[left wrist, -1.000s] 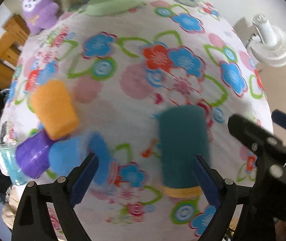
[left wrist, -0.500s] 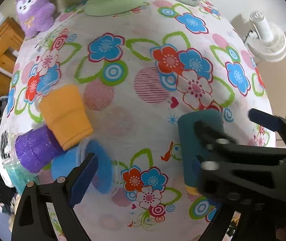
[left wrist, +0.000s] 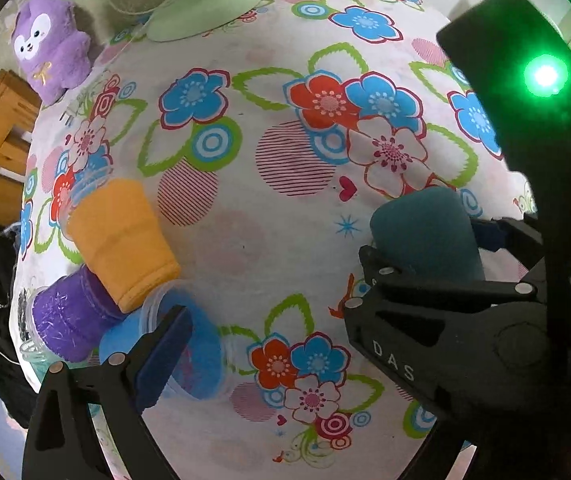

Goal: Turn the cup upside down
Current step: 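Close the right tool on the teal cup while the left tool releases it, then rotate the teal cup with the right tool so its rim faces down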

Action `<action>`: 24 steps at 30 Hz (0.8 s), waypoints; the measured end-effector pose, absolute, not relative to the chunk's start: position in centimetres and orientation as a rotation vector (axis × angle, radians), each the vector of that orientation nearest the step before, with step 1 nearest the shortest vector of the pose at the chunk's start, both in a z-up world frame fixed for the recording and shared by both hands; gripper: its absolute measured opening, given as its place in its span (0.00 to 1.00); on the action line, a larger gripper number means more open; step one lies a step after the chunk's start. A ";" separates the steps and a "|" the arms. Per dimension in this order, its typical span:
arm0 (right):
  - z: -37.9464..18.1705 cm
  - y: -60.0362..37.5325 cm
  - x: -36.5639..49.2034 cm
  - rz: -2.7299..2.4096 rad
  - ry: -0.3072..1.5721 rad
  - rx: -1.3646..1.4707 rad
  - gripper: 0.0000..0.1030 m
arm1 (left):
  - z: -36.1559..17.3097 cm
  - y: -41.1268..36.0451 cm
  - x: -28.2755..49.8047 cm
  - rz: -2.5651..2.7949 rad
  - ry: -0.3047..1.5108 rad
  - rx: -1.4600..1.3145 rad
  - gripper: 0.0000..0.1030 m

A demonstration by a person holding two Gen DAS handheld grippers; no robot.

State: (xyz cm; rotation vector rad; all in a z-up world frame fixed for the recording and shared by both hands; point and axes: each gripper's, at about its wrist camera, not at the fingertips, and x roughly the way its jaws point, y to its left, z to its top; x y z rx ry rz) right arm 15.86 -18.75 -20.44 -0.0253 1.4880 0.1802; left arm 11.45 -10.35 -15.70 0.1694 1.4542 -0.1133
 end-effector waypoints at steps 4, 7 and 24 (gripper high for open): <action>-19.5 -19.0 15.5 0.175 1.440 -0.031 0.66 | -15.6 -10.1 11.8 -0.114 1.474 0.132 0.96; -18.4 -19.4 15.2 0.168 1.409 -0.051 0.66 | -15.4 -9.6 11.9 -0.110 1.485 0.114 0.96; -10.6 -21.8 12.9 0.173 1.220 -0.030 0.66 | -10.6 -10.1 10.1 -0.067 1.404 0.061 0.96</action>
